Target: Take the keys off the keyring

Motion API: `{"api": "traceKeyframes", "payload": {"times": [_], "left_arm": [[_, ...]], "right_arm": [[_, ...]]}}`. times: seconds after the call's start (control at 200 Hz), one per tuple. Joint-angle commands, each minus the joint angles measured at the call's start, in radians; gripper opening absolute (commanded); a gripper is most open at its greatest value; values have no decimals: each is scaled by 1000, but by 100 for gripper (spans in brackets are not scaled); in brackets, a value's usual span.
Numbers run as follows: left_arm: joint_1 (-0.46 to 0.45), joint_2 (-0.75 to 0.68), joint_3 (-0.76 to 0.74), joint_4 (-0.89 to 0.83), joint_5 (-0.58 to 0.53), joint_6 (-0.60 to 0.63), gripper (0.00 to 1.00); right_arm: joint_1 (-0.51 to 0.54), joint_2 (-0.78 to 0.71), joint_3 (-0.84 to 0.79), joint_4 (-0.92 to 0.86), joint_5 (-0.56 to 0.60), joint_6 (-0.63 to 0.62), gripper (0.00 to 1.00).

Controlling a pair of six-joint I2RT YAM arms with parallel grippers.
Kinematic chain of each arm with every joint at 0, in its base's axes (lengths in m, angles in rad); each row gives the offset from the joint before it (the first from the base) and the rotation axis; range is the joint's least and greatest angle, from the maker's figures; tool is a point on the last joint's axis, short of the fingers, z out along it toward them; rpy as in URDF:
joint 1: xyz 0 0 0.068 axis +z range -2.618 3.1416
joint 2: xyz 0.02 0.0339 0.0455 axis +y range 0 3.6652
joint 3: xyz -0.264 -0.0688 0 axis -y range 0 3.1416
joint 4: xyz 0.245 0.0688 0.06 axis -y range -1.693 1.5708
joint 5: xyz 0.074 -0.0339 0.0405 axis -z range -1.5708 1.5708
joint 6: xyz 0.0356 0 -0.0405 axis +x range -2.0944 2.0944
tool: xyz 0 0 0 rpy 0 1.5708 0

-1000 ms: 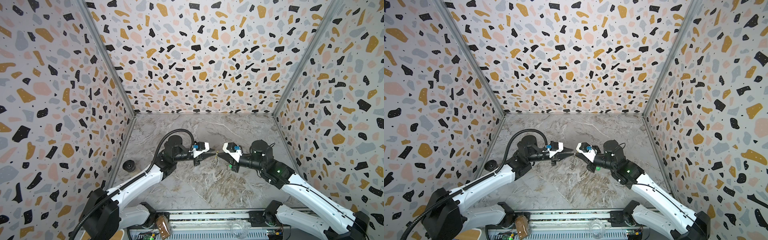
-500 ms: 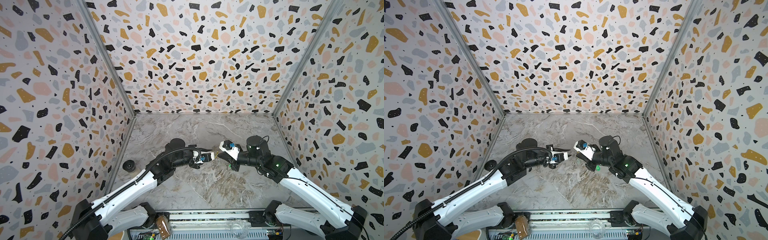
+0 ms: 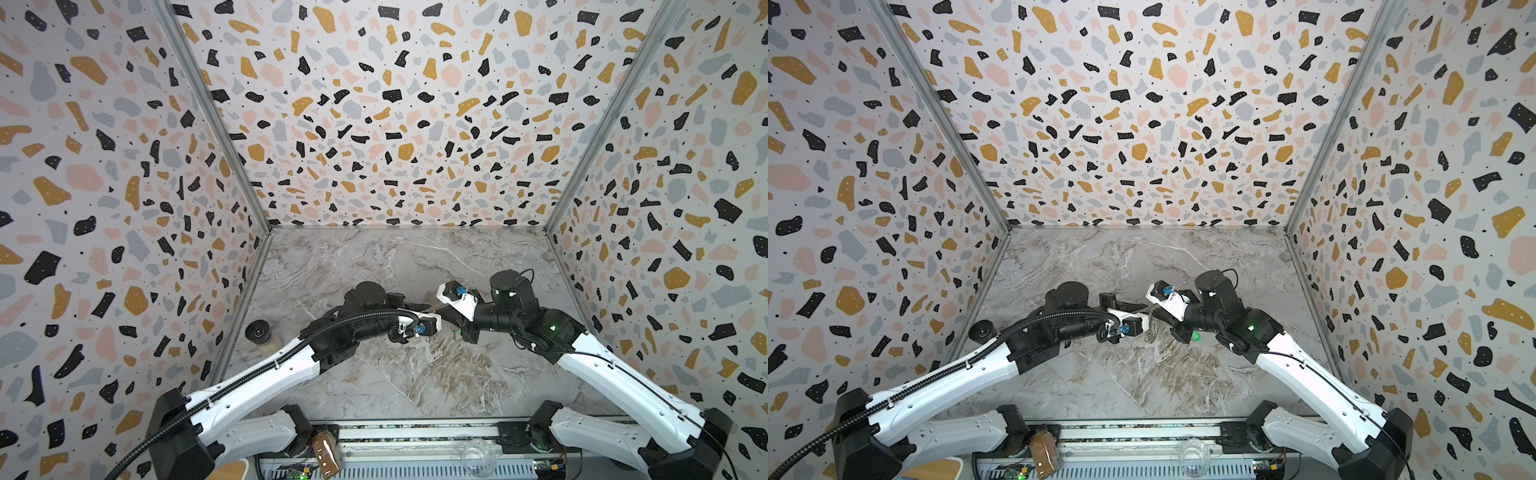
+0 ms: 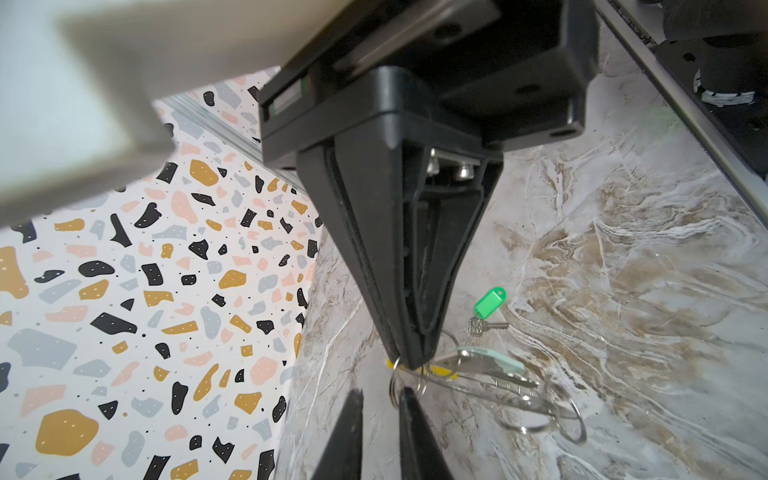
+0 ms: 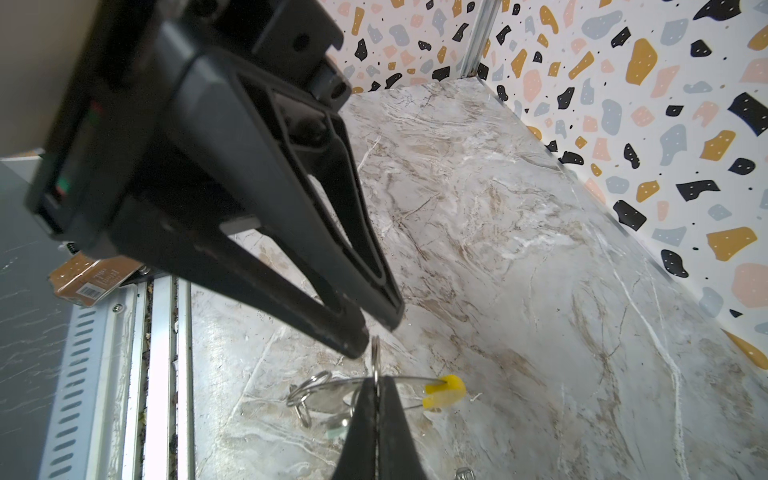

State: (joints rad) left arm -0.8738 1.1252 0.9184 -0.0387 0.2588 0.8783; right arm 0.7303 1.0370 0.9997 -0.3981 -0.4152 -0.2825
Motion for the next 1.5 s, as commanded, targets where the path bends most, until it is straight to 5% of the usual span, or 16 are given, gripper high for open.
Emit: {"api": "traceKeyframes", "payload": {"times": [0.0,0.981,1.497], "left_arm": [[-15,11,36,9,-28,14,19],[-33,91,109,-115,-98,33,19],[-33,109,122,-96,-28,-15,14]], "right_arm": [[1,-3,43,-15,-23,-8,3],[1,-13,57,-42,25,-68,2],[5,-5,57,-57,18,-95,2]]}}
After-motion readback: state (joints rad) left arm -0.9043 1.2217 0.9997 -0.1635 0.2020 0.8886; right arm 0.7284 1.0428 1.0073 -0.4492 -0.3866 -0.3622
